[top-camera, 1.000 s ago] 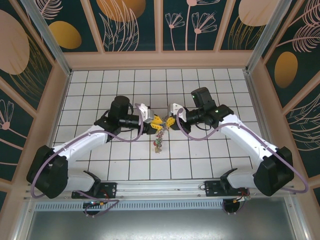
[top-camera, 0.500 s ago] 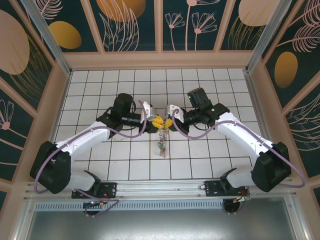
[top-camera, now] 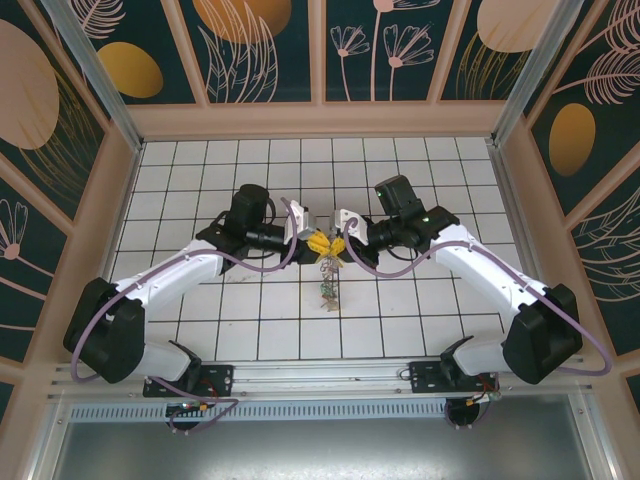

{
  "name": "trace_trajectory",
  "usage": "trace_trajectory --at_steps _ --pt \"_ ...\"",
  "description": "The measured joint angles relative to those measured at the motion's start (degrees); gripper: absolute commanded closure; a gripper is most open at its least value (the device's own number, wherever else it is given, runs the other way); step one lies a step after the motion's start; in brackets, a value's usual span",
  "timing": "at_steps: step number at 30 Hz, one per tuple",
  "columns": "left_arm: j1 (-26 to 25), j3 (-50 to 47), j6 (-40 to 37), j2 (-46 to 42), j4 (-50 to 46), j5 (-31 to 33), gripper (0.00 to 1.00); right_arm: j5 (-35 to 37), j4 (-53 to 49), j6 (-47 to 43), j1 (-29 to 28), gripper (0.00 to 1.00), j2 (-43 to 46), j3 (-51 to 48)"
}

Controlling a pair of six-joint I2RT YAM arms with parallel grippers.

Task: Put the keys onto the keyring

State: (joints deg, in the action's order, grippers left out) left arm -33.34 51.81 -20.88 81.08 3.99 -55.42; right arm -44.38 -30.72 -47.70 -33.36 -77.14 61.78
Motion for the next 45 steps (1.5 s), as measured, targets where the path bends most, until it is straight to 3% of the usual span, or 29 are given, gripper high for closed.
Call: trace_trajectory --at_steps 3,22,26,45 --pt "-0.07 0.31 0.55 0.0 -0.02 -0.13 1.0 0.48 0.07 0.02 0.0 1.0 0.0 0.0" --pt "-1.07 0.85 -3.89 0.57 0.68 0.39 1.0 -0.63 0.24 1.2 1.75 1.0 1.18 -0.79" --pt "-1.25 -3.41 -0.7 -2.19 8.02 0.59 1.0 -2.78 1.4 1.36 2.21 0.84 2.6 -2.05" --pt "-1.29 -14.88 28.55 -2.34 51.71 -0.74 1.0 -5.05 8.46 5.9 3.5 0.79 5.64 -4.96"
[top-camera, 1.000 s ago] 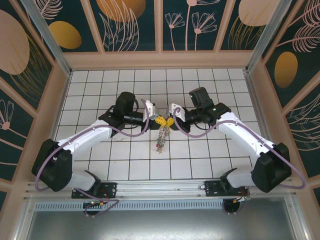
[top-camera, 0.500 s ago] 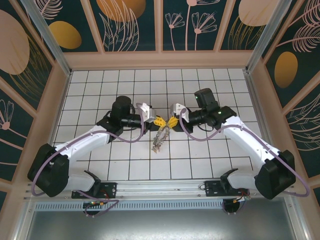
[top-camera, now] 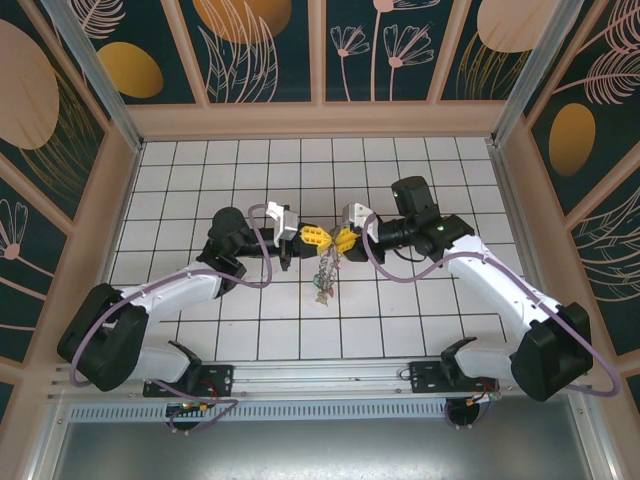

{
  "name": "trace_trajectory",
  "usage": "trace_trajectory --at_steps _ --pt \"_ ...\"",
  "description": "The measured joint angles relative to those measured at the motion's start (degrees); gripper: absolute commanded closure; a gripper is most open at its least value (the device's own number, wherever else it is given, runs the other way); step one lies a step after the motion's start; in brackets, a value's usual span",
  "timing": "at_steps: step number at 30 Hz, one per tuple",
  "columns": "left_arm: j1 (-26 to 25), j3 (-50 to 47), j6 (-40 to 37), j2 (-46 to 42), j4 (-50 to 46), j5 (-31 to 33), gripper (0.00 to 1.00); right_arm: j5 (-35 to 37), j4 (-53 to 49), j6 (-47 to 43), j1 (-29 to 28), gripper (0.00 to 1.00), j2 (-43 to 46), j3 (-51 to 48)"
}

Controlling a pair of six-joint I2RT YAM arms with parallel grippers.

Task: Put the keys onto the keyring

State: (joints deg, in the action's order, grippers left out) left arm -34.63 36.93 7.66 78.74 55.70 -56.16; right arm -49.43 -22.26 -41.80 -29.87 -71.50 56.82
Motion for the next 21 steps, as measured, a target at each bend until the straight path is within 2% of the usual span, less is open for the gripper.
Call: trace_trajectory --at_steps 4,9,13,21 --pt "0.0 -0.63 3.06 1.4 5.11 0.35 1.0 -0.44 1.44 1.38 0.02 0.8 0.0 0.0" --pt "0.0 -1.16 4.55 1.68 7.87 0.74 1.0 -2.05 1.27 1.62 1.31 0.74 0.0 0.0" --pt "0.0 -1.16 4.92 1.68 8.81 0.7 1.0 -3.37 0.2 1.44 3.65 0.67 0.55 0.0" --pt "0.0 -1.16 4.7 1.68 8.39 0.55 1.0 -8.57 -1.75 0.13 4.0 0.65 2.32 0.0"
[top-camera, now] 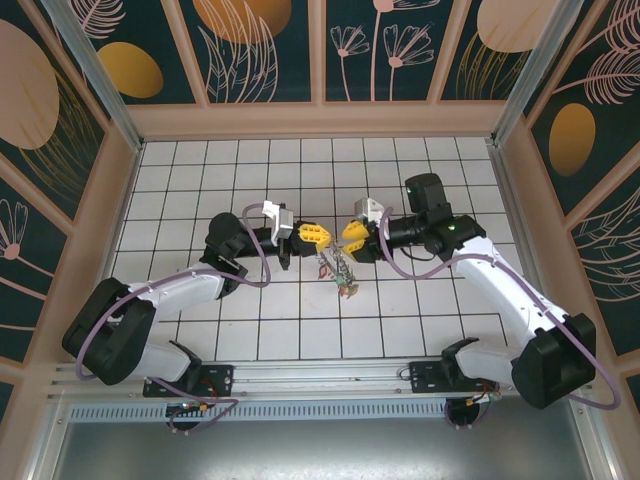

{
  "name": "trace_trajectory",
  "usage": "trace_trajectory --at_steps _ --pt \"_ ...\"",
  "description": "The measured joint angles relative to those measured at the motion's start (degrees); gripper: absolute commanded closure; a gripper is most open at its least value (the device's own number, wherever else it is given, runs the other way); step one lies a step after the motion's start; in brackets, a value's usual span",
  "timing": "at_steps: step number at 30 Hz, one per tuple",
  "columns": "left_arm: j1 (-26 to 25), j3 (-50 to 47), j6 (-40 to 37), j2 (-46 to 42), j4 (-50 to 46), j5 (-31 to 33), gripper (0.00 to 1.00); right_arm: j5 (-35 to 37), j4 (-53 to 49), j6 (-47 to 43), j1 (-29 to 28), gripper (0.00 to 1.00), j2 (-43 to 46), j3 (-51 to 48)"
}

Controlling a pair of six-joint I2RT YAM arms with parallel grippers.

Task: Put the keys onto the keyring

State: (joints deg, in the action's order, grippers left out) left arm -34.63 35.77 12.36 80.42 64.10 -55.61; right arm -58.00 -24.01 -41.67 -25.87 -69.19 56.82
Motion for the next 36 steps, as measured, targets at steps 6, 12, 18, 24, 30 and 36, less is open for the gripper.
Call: trace_trajectory --at_steps 6,12,18,24,30,36 --pt "-0.33 0.0 -2.1 0.0 -3.23 -0.9 1.0 -3.34 -1.18 -1.46 0.0 0.67 -1.64 0.48" --pt "-0.33 0.0 -3.91 0.0 -5.84 -0.98 1.0 -3.82 -1.57 -1.53 -0.31 0.69 -3.37 1.64" --pt "-0.33 0.02 -4.63 0.0 -6.34 -1.22 1.0 -3.78 -1.42 -1.53 -1.01 0.87 -5.01 1.97" --pt "-0.33 0.02 -4.59 0.0 -6.27 -1.44 1.0 -3.98 -1.51 -1.33 -1.14 1.0 -6.25 2.03" --pt "-0.33 0.02 -4.57 0.0 -6.21 -2.05 1.0 -4.74 -1.51 -1.25 -1.53 1.0 -7.43 2.71" --pt "-0.5 0.07 -4.63 0.02 -6.23 -2.32 1.0 -4.63 -1.53 -1.05 -2.01 1.0 -8.26 3.78"
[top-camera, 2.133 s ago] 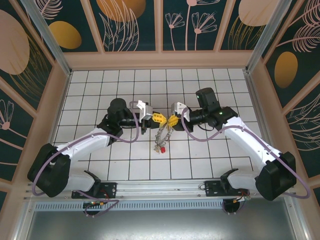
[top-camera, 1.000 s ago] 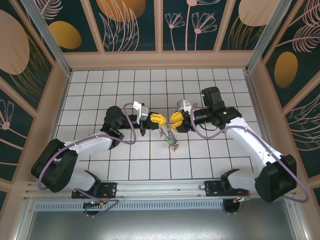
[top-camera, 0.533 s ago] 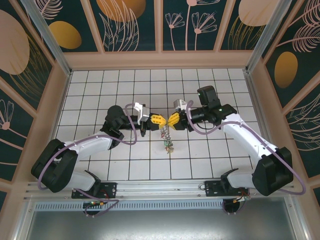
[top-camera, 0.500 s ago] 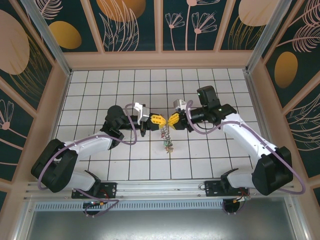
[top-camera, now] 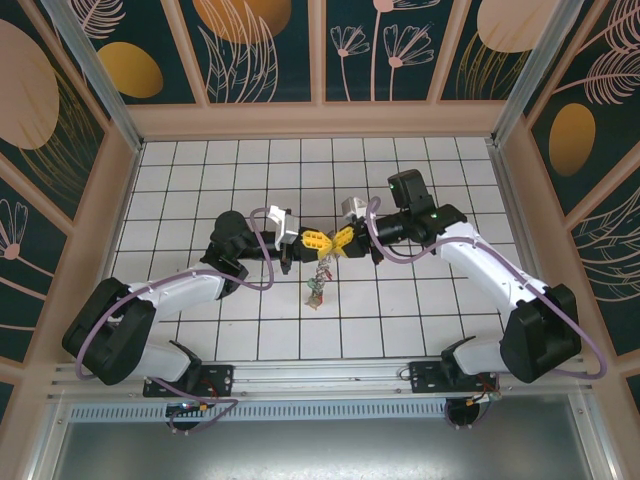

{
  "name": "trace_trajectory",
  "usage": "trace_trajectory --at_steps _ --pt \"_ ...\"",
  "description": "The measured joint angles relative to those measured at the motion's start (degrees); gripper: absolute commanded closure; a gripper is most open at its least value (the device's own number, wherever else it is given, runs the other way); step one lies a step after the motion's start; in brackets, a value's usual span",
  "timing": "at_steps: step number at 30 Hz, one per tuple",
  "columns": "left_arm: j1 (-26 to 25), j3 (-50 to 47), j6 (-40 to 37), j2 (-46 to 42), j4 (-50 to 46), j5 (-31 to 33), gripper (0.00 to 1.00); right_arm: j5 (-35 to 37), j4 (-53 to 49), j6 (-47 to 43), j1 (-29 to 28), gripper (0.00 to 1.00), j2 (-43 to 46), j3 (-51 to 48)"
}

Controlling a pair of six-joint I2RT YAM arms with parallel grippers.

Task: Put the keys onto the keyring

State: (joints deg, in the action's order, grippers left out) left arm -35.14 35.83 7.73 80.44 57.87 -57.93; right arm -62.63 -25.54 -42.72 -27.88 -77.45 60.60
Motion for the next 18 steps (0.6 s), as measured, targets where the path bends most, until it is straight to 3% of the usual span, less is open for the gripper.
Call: trace_trajectory --at_steps 18 --pt "-0.52 0.22 -3.06 -0.63 -1.92 1.11 1.0 3.8 -4.31 -2.32 0.83 1.0 3.76 0.96"
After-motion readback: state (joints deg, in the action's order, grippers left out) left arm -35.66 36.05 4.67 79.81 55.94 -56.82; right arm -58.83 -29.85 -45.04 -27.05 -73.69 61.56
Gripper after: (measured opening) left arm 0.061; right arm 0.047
